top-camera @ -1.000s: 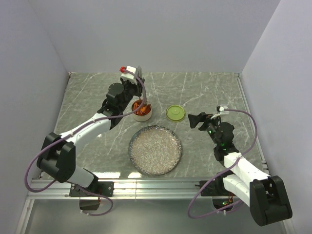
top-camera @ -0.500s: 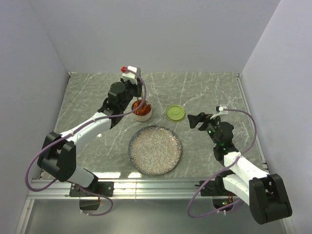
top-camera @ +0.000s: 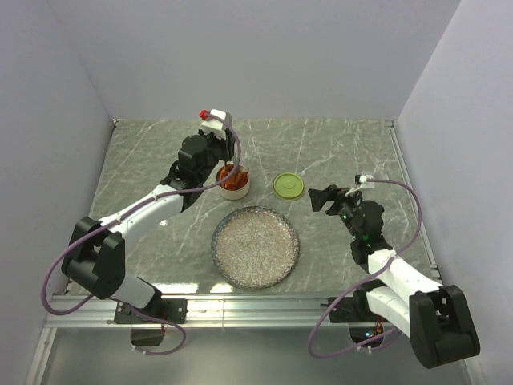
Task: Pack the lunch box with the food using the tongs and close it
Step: Place the food into the lunch box, then put down the clamp
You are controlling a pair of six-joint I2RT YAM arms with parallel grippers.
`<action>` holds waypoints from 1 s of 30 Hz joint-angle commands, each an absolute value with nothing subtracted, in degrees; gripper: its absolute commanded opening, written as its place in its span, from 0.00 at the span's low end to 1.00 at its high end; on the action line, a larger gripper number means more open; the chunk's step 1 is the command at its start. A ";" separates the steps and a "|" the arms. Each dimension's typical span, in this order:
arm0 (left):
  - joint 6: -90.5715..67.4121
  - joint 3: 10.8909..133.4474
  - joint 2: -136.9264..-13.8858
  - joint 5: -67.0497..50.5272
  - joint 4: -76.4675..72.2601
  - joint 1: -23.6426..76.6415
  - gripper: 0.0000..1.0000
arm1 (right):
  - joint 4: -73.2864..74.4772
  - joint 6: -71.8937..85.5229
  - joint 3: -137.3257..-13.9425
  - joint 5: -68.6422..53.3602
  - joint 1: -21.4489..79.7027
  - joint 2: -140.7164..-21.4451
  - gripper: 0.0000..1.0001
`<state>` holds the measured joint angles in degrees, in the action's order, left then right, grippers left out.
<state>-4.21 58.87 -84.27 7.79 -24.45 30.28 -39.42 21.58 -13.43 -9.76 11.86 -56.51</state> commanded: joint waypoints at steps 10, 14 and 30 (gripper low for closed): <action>-5.10 61.52 -83.06 7.21 -26.02 30.15 0.40 | -41.48 20.92 -14.77 -10.11 12.30 -56.95 0.97; -5.01 61.44 -82.88 6.86 -25.93 30.15 0.41 | -41.48 20.83 -14.85 -10.11 12.39 -56.95 0.97; -7.20 59.59 -72.88 16.16 -16.71 30.24 0.33 | -41.66 20.83 -14.77 -10.11 12.39 -57.04 0.97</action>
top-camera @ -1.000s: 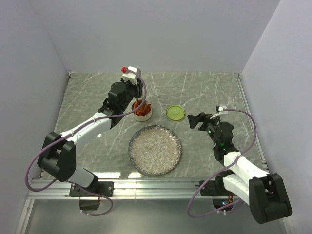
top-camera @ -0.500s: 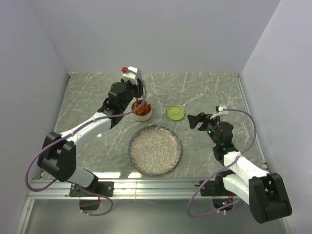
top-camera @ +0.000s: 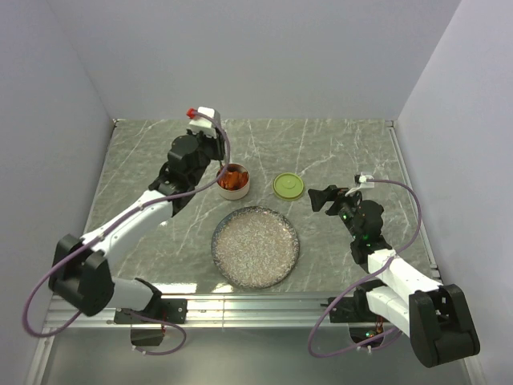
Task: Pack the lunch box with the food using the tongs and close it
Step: Put down the clamp
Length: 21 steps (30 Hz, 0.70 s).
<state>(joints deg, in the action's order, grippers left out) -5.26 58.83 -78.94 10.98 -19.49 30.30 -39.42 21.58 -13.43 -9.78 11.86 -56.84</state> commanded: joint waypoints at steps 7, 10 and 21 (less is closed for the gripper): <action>-11.68 62.22 -70.22 26.28 -0.55 29.27 0.34 | -41.84 20.65 -15.38 -10.55 12.39 -57.66 0.97; -13.70 64.07 -71.63 25.84 8.16 27.87 0.33 | -41.92 20.57 -15.99 -10.72 12.39 -58.62 0.97; -14.24 62.50 -73.74 15.56 17.05 19.43 0.34 | -42.54 20.13 -19.16 -11.95 12.39 -63.63 0.97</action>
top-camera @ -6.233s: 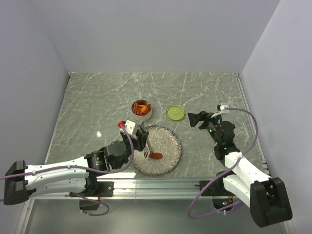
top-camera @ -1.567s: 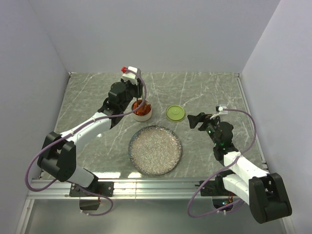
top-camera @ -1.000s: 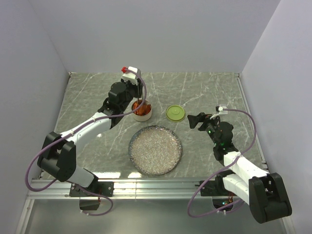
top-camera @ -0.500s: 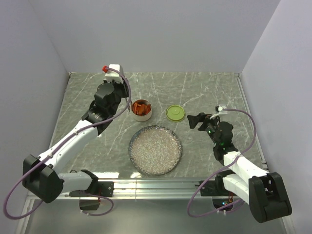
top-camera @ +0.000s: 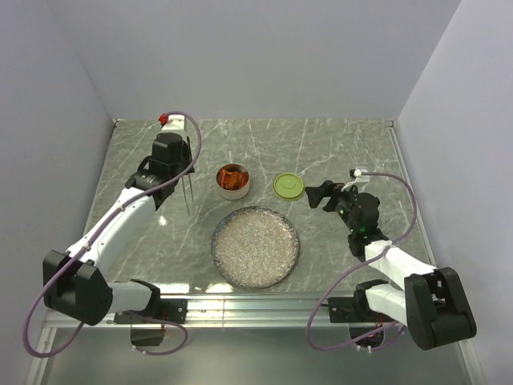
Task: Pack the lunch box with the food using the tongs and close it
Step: Put down the clamp
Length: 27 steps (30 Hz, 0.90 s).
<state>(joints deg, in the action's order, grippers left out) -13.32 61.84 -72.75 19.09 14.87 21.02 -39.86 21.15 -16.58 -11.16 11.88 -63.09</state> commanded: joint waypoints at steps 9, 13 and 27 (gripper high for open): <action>-12.83 64.50 -83.13 6.69 17.31 15.30 0.36 | -42.36 20.13 -20.04 -12.39 12.31 -64.69 0.97; -12.31 67.85 -90.51 4.49 19.51 13.54 0.35 | -42.01 20.13 -20.13 -12.39 12.31 -64.51 0.97; -14.85 63.46 -96.42 3.78 19.78 12.74 0.39 | -41.57 20.04 -19.60 -12.30 12.31 -63.55 0.97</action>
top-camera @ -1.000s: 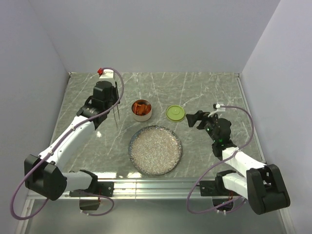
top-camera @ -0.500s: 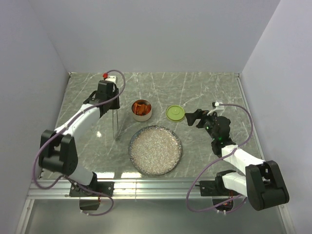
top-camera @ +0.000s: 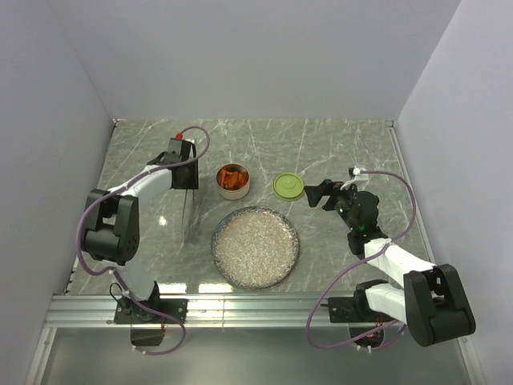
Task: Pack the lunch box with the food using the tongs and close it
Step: Put down the clamp, then pick up the lid of the lunch box with the right arm
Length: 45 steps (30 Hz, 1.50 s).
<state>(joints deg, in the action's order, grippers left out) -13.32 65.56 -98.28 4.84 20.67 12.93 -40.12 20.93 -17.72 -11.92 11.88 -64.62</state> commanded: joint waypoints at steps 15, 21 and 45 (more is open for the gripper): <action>-17.05 62.23 -100.11 8.43 20.92 12.74 0.83 | -41.57 20.13 -19.51 -11.69 12.31 -63.55 0.98; -18.36 61.26 -96.60 11.77 20.39 12.74 0.99 | -41.48 20.13 -19.25 -11.60 12.39 -63.28 0.98; -19.42 38.06 -49.32 16.90 -9.14 19.60 0.99 | -21.99 19.69 -37.85 -2.22 14.85 -79.86 0.84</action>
<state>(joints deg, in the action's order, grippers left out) -20.21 39.66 -51.57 21.45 -1.08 19.25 -28.73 20.62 -31.38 -6.96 13.30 -76.07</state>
